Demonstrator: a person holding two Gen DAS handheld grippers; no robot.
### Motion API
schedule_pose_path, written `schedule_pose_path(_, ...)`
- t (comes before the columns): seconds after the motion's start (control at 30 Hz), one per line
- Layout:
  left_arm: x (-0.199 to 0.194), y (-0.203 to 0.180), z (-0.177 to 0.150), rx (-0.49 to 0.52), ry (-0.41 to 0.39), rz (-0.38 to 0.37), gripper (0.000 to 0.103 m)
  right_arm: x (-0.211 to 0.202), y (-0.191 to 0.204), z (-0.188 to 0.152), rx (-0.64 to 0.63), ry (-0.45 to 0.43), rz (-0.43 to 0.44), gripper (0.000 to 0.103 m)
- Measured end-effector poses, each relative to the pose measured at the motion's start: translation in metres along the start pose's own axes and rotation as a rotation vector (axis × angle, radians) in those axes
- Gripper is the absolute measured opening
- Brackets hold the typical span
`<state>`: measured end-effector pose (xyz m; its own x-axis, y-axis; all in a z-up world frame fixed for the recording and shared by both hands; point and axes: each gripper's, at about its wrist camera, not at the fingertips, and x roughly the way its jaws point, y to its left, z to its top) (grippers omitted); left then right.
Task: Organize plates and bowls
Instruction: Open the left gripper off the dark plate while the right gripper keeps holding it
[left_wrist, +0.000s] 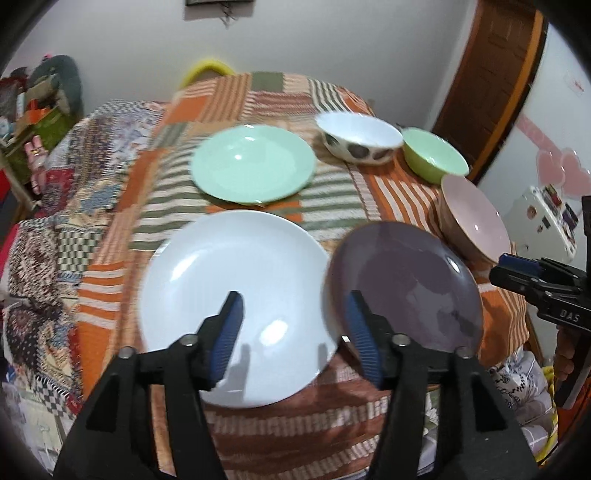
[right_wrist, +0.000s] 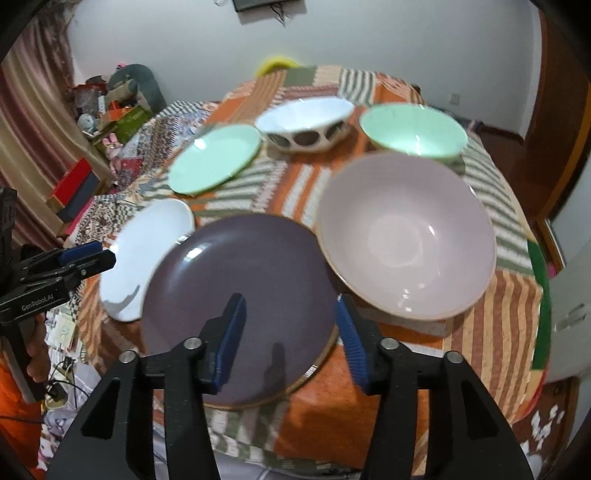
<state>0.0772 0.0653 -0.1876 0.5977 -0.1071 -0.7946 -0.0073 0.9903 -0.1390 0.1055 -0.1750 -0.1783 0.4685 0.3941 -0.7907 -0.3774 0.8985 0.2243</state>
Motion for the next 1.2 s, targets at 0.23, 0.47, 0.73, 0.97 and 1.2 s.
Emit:
schedule_pose_path(0.23, -0.029, 0.04, -0.008, -0.067, -0.054, 0.074, 0.086, 0.005, 0.03, 0.02, -0.065, -0.038, 0.032, 0.062)
schedule_pose_path(0.47, -0.025, 0.083, -0.028, -0.155, -0.007, 0.102, 0.086, 0.028, 0.067, 0.039, -0.152, -0.026, 0.061, 0.064)
schedule_pose_path(0.73, -0.004, 0.117, -0.054, -0.241, 0.057, 0.071, 0.085, 0.076, 0.103, 0.061, -0.218, 0.048, 0.089, 0.064)
schedule_pose_path(0.97, 0.019, 0.127, -0.067, -0.279, 0.128, -0.013, 0.058, 0.114, 0.113, 0.071, -0.223, 0.142, 0.095, 0.055)
schedule_pose_path(1.2, 0.032, 0.123, -0.069, -0.279, 0.163, -0.103, 0.035, 0.14, 0.117, 0.073, -0.23, 0.228, 0.095, 0.037)
